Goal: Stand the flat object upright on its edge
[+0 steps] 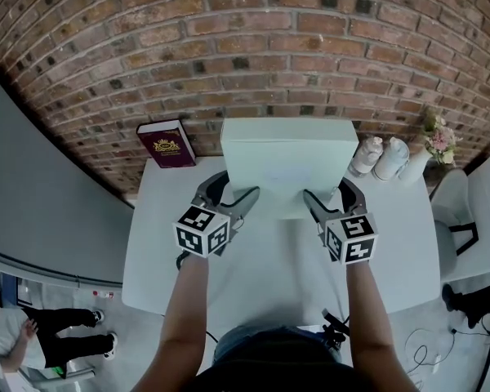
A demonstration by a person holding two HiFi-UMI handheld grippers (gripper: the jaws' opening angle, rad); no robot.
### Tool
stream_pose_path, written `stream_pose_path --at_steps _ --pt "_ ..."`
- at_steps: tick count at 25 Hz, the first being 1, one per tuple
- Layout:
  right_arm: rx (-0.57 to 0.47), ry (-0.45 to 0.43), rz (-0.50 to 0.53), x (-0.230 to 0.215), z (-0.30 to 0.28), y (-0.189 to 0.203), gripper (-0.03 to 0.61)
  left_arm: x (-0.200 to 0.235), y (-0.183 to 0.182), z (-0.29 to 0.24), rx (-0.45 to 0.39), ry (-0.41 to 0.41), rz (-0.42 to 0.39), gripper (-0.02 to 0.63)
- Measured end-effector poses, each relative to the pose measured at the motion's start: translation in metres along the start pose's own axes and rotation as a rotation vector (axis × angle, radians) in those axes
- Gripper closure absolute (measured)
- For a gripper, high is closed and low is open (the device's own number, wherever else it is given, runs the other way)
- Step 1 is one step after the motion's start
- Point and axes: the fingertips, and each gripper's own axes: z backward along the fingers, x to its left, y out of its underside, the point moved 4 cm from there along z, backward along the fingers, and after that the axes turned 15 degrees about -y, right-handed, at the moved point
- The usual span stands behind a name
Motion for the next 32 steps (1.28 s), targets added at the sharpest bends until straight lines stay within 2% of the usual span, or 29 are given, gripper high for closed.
stream_pose_path --at_steps 10,32 --pt "0.078 0.023 0.025 -0.019 -0.031 0.023 0.233 0.014 0.023 -0.031 0.053 -0.016 -0.066 0.298" --pt "0.177 0.04 -0.029 -0.054 -0.076 0.068 0.232 0.034 0.066 -0.088 0.156 0.001 -0.084 0.298"
